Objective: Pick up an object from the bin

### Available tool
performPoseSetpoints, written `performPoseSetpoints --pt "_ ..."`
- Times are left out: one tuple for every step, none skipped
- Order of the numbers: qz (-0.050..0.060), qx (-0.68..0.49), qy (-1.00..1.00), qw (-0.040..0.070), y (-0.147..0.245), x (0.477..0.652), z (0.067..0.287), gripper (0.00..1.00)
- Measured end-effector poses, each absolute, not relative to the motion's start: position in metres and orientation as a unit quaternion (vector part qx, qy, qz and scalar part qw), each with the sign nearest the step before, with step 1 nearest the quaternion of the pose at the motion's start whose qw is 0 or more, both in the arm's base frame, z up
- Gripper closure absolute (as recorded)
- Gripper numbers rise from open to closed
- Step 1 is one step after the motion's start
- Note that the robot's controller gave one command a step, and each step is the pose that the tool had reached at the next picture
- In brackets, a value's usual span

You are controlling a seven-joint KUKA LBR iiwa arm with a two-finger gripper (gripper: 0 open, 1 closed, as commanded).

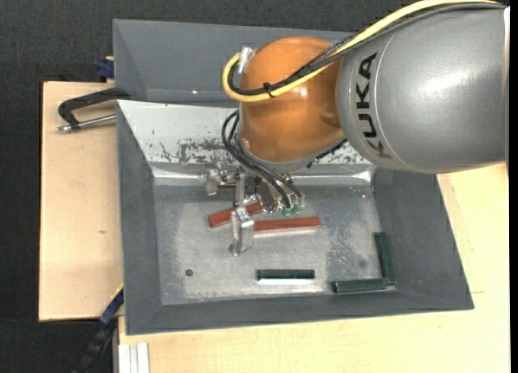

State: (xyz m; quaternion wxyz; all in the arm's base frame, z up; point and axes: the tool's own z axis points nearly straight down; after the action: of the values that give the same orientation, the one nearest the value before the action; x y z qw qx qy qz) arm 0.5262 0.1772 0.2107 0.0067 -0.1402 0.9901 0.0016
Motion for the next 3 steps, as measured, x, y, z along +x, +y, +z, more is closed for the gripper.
performPoseSetpoints --pt "0.000 -0.151 0.988 -0.001 0.150 0.532 0.184 0.00" --pt "0.001 -0.048 0.999 0.002 0.150 0.552 0.155 0.00" --pt "0.001 -0.144 0.990 0.002 0.131 0.576 0.114 0.00"
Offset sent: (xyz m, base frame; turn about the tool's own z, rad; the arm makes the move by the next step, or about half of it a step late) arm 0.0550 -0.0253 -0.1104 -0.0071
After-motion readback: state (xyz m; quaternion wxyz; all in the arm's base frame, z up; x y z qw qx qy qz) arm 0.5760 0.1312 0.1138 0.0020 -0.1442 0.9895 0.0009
